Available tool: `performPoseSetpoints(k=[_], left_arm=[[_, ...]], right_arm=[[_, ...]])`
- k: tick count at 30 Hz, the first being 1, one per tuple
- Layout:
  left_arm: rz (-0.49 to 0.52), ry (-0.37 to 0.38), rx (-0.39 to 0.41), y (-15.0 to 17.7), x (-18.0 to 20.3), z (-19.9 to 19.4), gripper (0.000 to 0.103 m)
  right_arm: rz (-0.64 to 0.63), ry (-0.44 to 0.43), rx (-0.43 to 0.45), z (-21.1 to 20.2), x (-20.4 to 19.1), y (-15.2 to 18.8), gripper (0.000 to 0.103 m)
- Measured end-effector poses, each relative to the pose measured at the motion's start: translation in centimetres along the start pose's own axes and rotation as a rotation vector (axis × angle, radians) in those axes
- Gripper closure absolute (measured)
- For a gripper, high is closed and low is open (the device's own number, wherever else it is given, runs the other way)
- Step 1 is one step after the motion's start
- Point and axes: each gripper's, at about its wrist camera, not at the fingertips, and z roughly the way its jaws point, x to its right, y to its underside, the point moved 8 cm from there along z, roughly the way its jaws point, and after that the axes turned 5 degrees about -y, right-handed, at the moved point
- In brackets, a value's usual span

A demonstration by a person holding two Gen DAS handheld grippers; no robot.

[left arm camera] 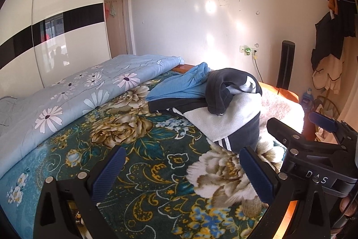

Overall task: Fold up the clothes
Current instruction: 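Reach the right tool toward the light-blue pants on the clothes pile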

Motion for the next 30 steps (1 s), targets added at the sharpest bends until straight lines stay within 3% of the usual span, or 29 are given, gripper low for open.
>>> performPoseSetpoints(k=[30], left_arm=[[0.042,-0.027,0.072,-0.9,0.4,-1.1,0.000]], right_arm=[[0.033,-0.078,0.039,-0.1,0.0,-0.8,0.000]])
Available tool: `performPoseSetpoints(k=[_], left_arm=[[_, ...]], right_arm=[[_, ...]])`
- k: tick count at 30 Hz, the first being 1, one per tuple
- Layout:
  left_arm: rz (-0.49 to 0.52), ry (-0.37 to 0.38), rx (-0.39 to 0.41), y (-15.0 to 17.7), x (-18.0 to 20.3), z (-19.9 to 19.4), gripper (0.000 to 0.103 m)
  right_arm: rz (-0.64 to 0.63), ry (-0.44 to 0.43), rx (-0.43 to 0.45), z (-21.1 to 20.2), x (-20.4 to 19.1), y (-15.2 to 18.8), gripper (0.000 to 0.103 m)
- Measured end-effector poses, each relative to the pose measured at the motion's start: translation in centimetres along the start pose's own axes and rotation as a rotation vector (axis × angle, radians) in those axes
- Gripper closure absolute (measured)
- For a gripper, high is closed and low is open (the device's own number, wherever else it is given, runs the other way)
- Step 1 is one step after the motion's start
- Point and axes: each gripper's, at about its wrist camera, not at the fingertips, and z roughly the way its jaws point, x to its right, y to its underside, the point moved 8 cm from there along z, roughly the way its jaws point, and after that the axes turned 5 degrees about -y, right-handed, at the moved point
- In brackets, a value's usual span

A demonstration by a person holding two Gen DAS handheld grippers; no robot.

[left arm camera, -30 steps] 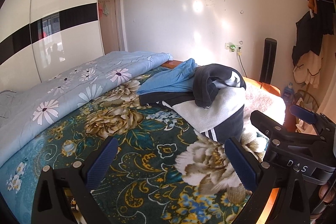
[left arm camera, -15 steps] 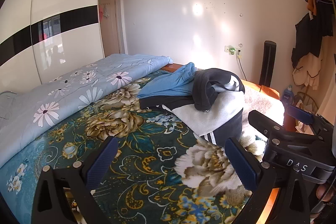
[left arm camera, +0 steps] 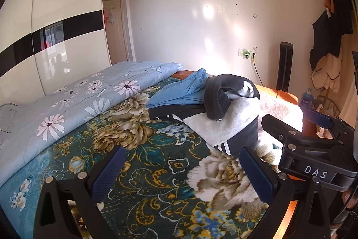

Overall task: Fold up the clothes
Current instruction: 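Reach the right tool toward the light-blue pants on the clothes pile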

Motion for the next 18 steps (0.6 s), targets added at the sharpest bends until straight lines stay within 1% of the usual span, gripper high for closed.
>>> performPoseSetpoints(k=[6,9,13,16,18], left_arm=[[0.013,0.004,0.003,0.2,0.1,0.2,0.000],[-0.009,0.032,-0.036,0.9,-0.3,1.0,0.000],[-0.052,0.049,-0.075,1.9,-1.3,2.3,0.000],[-0.056,0.027,-0.097,2.9,-3.0,3.2,0.000],[-0.052,-0.021,-0.109,3.6,-4.9,3.9,0.000]], right_arm=[[0.019,-0.030,0.020,0.2,0.0,-0.2,0.000],[0.023,-0.032,0.018,0.6,0.2,-0.2,0.000],[0.033,-0.053,-0.025,1.8,0.6,0.4,0.000],[0.003,-0.081,-0.037,3.0,0.0,-0.2,0.000],[-0.035,-0.111,-0.036,3.9,-0.9,-1.2,0.000]])
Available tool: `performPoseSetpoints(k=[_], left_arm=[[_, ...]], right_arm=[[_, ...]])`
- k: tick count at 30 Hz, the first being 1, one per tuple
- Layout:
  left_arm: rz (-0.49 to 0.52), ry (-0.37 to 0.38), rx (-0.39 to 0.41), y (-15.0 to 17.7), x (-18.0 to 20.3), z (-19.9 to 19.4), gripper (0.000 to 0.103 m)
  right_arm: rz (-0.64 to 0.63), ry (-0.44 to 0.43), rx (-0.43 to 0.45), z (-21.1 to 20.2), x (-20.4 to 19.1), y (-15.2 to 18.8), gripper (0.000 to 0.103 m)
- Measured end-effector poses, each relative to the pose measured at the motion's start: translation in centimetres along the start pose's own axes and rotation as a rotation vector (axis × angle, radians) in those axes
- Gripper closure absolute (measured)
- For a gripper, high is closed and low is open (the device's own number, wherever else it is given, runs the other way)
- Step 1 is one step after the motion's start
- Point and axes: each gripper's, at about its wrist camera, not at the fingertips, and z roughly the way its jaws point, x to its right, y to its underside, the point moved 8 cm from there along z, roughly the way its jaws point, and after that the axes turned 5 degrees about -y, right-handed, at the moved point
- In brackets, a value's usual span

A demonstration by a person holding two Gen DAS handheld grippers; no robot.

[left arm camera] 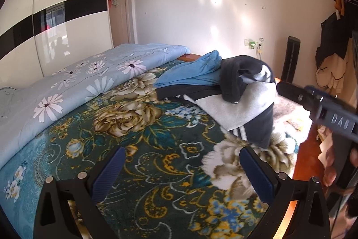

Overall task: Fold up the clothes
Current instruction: 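Reach the right tool toward the light-blue pants on the clothes pile, then grasp the light-blue pants with the right tool and lift them off the pile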

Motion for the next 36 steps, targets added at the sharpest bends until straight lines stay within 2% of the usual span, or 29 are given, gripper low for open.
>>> performPoseSetpoints(k=[4,7,9,11,13,15,17,19,20,21,22,23,26,29,33,36], left_arm=[[-0.021,-0.065,-0.019,0.7,-4.5,1.7,0.000],[-0.079,-0.111,-0.022,1.0,-8.5,3.0,0.000],[-0.135,-0.132,-0.032,1.4,-11.3,3.9,0.000],[-0.187,-0.144,-0.039,2.0,-14.0,4.4,0.000],[-0.220,-0.177,-0.026,2.7,-16.8,4.7,0.000],[-0.233,-0.220,-0.021,3.6,-19.4,4.8,0.000],[-0.255,-0.255,-0.024,4.9,-21.8,4.9,0.000],[-0.293,-0.276,-0.036,6.3,-23.9,4.6,0.000],[-0.314,-0.283,-0.043,7.1,-24.9,4.5,0.000],[-0.336,-0.287,-0.049,7.8,-25.8,4.3,0.000],[-0.361,-0.280,-0.053,8.3,-26.3,4.1,0.000],[-0.387,-0.273,-0.057,8.9,-26.8,3.9,0.000],[-0.445,-0.250,-0.064,9.9,-27.5,3.1,0.000],[-0.444,-0.237,-0.059,9.9,-27.2,1.9,0.000],[-0.380,-0.257,-0.027,8.9,-26.5,-1.2,0.000],[-0.328,-0.282,0.019,7.9,-26.0,-4.5,0.000]], right_arm=[[-0.086,-0.047,-0.003,4.2,-2.5,-3.8,0.000],[-0.109,-0.081,-0.031,9.7,-4.8,-6.9,0.000],[-0.072,-0.087,-0.070,14.2,-5.7,-8.0,0.000],[-0.015,-0.031,-0.130,19.2,-4.8,-8.1,0.001],[0.048,0.103,-0.182,23.3,-2.2,-7.8,0.008],[0.113,0.213,-0.207,25.8,0.8,-7.2,0.015],[0.154,0.251,-0.213,26.8,2.6,-6.7,0.017],[0.193,0.289,-0.216,27.8,4.3,-6.3,0.027],[0.188,0.298,-0.198,27.8,4.4,-6.5,0.039],[0.184,0.307,-0.180,27.7,4.6,-6.6,0.061],[0.186,0.307,-0.172,27.5,4.7,-6.8,0.073],[0.206,0.274,-0.163,27.2,4.8,-7.1,0.081],[0.246,0.158,-0.130,26.1,4.0,-8.3,0.087],[0.244,0.060,-0.080,23.1,1.7,-10.6,0.091],[0.164,-0.118,0.029,15.9,-4.5,-16.1,0.093],[0.039,-0.239,0.135,7.8,-10.8,-21.1,0.093]])
